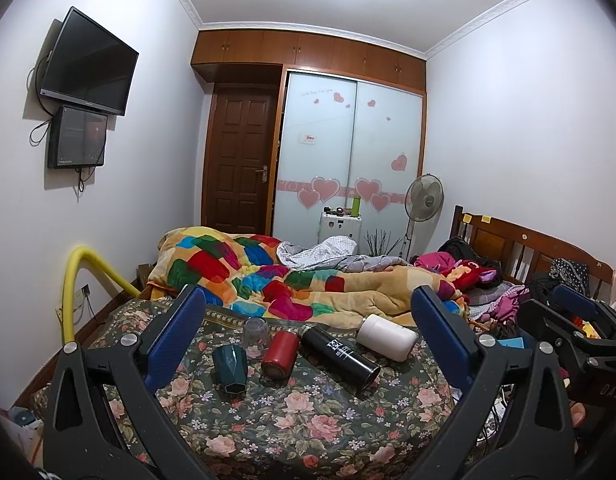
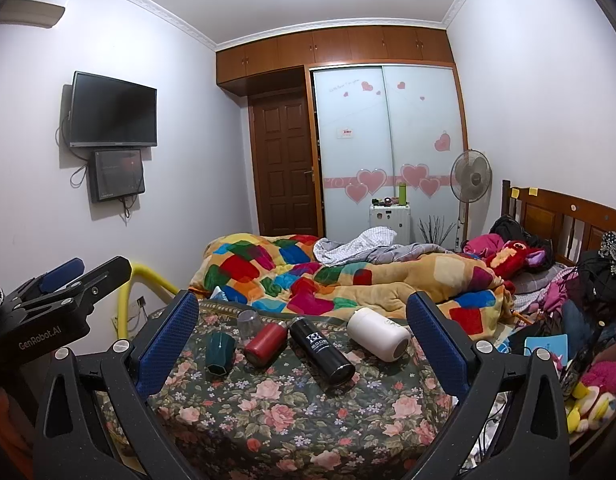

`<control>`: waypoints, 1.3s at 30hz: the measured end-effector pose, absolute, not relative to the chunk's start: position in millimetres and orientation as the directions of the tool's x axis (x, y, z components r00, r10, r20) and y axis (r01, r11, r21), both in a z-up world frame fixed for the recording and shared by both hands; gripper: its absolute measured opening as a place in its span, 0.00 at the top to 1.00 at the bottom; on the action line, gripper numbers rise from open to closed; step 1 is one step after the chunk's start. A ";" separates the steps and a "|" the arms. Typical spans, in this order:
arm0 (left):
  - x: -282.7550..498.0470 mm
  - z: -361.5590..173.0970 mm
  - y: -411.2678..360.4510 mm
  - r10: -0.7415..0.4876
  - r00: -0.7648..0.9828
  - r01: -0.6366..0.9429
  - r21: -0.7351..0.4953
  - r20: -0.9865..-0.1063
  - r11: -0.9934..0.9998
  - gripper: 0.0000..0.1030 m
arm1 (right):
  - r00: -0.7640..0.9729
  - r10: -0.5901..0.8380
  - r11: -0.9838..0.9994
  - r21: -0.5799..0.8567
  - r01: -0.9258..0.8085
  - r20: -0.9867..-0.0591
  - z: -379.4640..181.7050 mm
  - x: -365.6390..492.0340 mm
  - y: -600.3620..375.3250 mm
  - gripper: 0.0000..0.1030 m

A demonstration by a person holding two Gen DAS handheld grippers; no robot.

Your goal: Flip cup upright

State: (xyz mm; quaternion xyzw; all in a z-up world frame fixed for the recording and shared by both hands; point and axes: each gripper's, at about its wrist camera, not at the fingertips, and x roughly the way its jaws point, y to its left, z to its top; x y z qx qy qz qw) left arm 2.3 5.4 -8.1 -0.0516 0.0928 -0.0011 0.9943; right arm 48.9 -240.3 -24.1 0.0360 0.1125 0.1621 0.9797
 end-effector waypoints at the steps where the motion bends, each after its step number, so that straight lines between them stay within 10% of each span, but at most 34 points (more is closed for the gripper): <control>1: 2.0 -8.2 5.2 -0.011 0.983 -0.008 -0.102 -0.184 0.995 0.00 | 0.922 0.325 0.945 0.107 -0.309 -0.210 -24.0 49.1 -240.2 0.00; 39: 2.8 -4.4 8.6 -0.011 0.983 -0.009 -0.107 -0.185 0.994 0.00 | 0.921 0.324 0.946 0.099 -0.309 -0.215 -19.4 48.2 -240.4 0.00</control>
